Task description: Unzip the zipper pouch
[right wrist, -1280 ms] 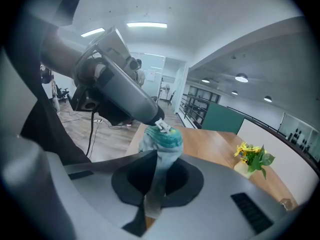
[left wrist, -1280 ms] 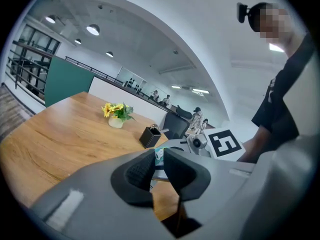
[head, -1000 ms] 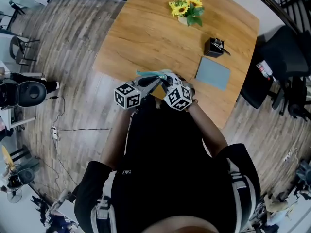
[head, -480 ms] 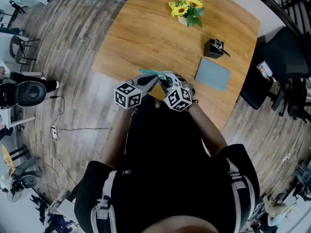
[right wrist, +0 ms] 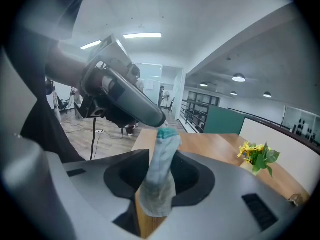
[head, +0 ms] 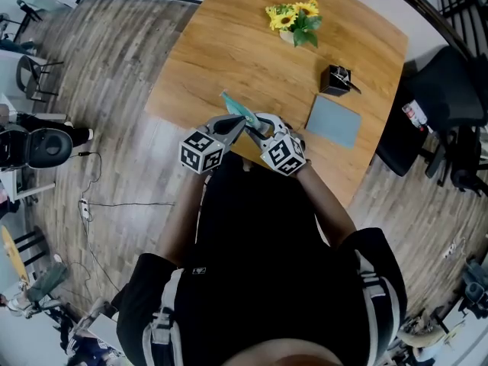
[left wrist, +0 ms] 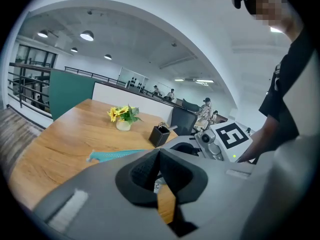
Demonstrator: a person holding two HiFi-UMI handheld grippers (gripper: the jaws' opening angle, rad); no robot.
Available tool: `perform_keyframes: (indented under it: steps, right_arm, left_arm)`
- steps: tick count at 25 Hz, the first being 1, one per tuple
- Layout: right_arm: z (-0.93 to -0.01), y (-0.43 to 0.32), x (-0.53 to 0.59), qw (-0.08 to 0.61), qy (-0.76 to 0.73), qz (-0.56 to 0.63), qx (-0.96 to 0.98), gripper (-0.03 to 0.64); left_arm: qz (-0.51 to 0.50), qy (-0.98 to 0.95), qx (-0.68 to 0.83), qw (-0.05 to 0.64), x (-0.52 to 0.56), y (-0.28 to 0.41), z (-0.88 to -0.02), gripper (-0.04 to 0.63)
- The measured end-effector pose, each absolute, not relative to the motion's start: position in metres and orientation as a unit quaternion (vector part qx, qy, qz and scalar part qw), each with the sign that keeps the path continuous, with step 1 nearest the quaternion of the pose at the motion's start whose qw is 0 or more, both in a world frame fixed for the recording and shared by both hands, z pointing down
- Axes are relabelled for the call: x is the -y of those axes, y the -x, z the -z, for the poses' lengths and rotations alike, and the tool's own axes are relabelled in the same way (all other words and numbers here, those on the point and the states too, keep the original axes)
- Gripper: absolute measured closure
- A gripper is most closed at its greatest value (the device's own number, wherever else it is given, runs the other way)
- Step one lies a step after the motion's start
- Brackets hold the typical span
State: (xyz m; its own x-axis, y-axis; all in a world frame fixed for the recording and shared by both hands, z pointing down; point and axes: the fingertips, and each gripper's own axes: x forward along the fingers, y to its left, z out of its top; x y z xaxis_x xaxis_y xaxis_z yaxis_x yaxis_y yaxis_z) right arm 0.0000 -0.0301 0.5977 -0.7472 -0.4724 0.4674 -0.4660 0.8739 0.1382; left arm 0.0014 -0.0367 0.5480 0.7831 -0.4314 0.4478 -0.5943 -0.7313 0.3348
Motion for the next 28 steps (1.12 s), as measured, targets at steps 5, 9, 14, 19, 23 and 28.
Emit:
perform_keyframes:
  steps: [5,9,14,19,23,28]
  right_arm:
    - [-0.589,-0.008,0.04,0.228,-0.283,-0.007,0.931,0.472]
    - [-0.583,-0.011,0.04,0.219,-0.286,0.003,0.933,0.55]
    - [-0.582,-0.01,0.033,0.216,-0.284,0.008,0.934,0.606]
    - [-0.583,-0.008,0.029,0.224,-0.28,0.014,0.934,0.607]
    - [-0.581,-0.007,0.029,0.222,-0.28,0.015,0.934,0.607]
    - [-0.581,-0.005,0.027,0.225,-0.278,0.023,0.934,0.607]
  left_arm:
    - [-0.178,-0.914,0.28,0.232,0.039,-0.001,-0.547,0.594]
    - [-0.176,-0.915,0.279,0.232,0.041,-0.004,-0.548,0.594]
    - [-0.186,-0.913,0.286,0.225,0.04,-0.003,-0.549,0.594]
    - [-0.201,-0.903,0.312,0.215,0.043,0.005,-0.555,0.594]
    - [-0.201,-0.904,0.312,0.211,0.043,0.005,-0.553,0.594]
    - [-0.208,-0.899,0.325,0.206,0.045,0.008,-0.556,0.594]
